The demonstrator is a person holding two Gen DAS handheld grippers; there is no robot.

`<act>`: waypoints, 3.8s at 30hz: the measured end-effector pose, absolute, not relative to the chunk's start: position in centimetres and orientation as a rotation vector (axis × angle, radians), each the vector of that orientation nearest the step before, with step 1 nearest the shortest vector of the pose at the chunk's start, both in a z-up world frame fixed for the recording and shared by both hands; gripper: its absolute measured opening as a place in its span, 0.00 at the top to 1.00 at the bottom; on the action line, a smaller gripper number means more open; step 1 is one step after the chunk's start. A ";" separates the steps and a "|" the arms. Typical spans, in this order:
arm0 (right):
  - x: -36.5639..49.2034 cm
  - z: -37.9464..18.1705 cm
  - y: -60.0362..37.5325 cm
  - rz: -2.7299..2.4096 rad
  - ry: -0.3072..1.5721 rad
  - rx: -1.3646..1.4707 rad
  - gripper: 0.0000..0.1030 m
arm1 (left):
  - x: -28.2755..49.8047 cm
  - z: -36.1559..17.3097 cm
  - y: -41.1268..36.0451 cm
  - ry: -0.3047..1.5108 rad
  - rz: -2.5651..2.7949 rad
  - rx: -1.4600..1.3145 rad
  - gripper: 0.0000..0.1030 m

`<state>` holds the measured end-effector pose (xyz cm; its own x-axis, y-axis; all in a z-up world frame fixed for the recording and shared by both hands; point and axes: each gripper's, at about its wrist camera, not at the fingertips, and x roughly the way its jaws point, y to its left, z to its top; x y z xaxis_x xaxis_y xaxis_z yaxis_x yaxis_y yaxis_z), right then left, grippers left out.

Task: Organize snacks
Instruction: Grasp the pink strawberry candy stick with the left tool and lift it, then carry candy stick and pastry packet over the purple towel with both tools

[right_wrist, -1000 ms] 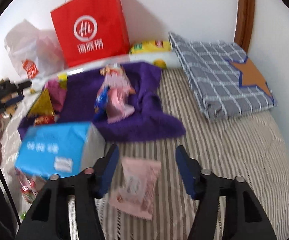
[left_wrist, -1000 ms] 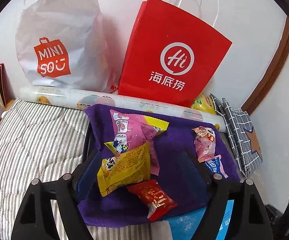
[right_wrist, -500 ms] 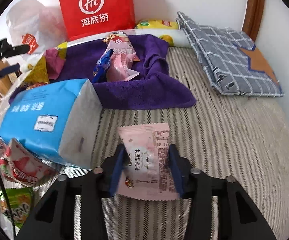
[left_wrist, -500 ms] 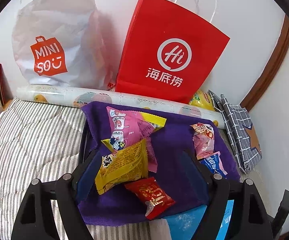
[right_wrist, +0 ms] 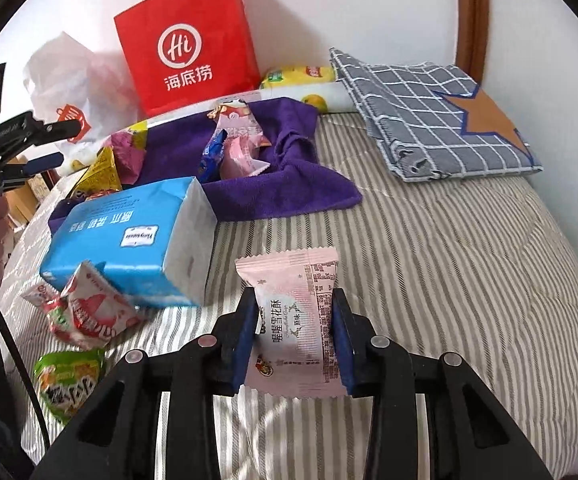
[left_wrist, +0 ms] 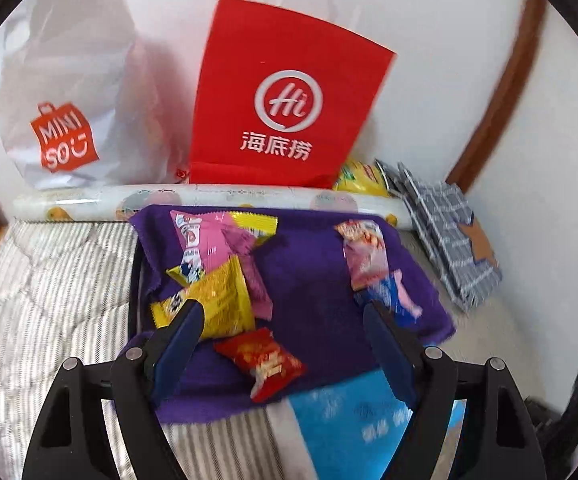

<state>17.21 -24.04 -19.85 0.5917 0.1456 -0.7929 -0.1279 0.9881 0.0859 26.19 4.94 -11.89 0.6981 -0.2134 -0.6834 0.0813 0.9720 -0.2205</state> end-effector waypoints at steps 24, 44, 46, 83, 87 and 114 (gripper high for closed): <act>9.1 -17.0 -24.7 0.129 0.842 0.058 0.65 | 15.3 -18.6 2.3 0.961 -0.403 0.003 0.78; 6.6 -17.6 -25.3 0.143 0.841 0.104 0.65 | 11.7 -19.4 -0.4 0.904 -0.342 0.135 0.80; 6.7 -17.8 -25.3 0.143 0.844 0.104 0.65 | 11.3 -19.2 0.6 0.906 -0.302 0.114 0.80; 16.8 -22.9 -21.4 0.105 0.940 -0.065 0.64 | 14.3 -19.9 8.3 0.903 0.063 -0.194 0.75; 16.9 -23.0 -21.6 0.107 0.943 -0.051 0.64 | 14.3 -19.9 8.5 0.902 0.059 -0.198 0.75; 14.6 -16.2 -21.9 0.140 0.805 0.034 0.67 | 12.0 -14.6 9.7 0.776 0.004 -0.242 0.83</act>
